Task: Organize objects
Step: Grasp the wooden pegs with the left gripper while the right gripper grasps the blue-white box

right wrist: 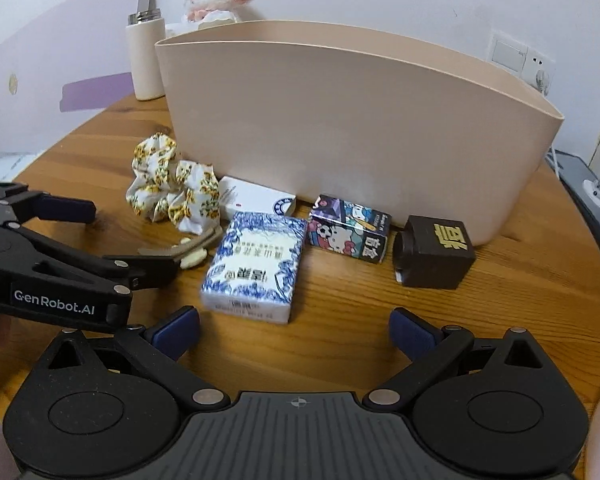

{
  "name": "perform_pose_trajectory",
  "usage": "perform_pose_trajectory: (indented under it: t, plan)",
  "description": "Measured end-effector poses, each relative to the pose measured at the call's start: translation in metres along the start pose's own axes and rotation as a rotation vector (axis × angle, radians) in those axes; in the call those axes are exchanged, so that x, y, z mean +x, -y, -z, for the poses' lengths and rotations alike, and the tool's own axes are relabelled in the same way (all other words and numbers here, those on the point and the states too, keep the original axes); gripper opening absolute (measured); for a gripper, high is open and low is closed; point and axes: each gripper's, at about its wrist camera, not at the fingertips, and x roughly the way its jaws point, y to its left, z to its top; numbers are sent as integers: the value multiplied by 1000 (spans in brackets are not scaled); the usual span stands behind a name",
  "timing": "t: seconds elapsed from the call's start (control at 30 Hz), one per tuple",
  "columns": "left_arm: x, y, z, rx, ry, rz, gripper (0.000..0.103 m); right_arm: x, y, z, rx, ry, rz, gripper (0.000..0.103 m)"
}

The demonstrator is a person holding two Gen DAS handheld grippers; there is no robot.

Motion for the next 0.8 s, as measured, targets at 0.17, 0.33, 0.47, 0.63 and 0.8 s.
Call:
perform_pose_trajectory:
  t: [0.17, 0.33, 0.47, 0.63, 0.8]
  plan:
    - [-1, 6, -5, 30, 23, 37, 61, 1, -10, -3, -31, 37, -18, 88]
    - [0, 10, -8, 43, 24, 82, 39, 0, -16, -5, -34, 52, -43, 65]
    - [0, 15, -11, 62, 6, 106, 20, -4, -18, -4, -28, 58, -51, 48]
    - [-4, 17, -10, 66, -12, 114, 18, -10, -14, -1, 7, 50, -55, 45]
    - [-14, 19, -3, 60, -28, 124, 18, -16, -5, 4, 75, 40, -76, 45]
